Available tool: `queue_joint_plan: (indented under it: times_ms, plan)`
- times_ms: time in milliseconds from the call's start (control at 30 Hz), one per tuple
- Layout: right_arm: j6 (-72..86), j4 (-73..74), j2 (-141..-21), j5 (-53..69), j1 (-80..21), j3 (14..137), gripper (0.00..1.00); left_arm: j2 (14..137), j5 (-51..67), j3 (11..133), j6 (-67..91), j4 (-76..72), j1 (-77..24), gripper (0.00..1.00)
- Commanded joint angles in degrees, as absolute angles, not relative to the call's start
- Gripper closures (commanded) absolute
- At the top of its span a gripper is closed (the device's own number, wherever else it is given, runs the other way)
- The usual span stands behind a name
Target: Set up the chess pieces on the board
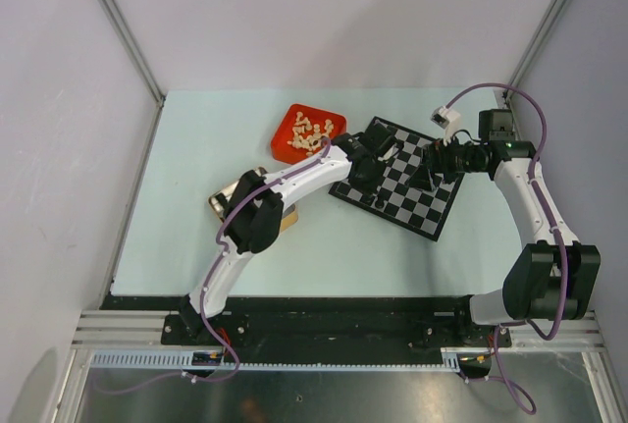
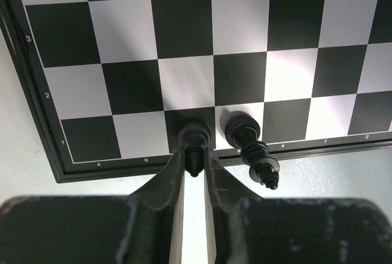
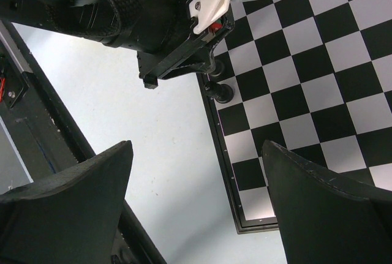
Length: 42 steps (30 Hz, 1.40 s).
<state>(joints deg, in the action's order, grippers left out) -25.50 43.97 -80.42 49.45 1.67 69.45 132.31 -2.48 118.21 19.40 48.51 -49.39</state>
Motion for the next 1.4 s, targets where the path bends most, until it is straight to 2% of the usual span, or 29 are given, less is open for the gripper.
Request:
queue_joint_plan:
  times_ms: [0,367,400,667,1367]
  plan:
    - [-25.3,43.2,-79.6,50.6,2.2,71.5,0.08,133.0,-3.8,121.2,18.5,48.8,-49.7,0.83]
    - [-25.2,43.3,-79.7,50.8,2.3,71.5,0.08,133.1,-3.9,120.8,18.1,49.0,-49.7,0.82]
    - [-25.2,43.2,-79.7,50.8,2.3,71.5,0.08,133.0,-3.9,120.8,18.2,49.0,-49.7,0.78]
    - [-25.2,43.2,-79.7,50.8,2.3,71.5,0.08,132.5,-4.0,121.2,18.6,49.1,-49.7,0.66]
    - [-25.0,43.0,-79.1,51.0,2.2,71.5,0.08,123.8,-5.2,125.4,21.2,49.1,-49.5,0.55]
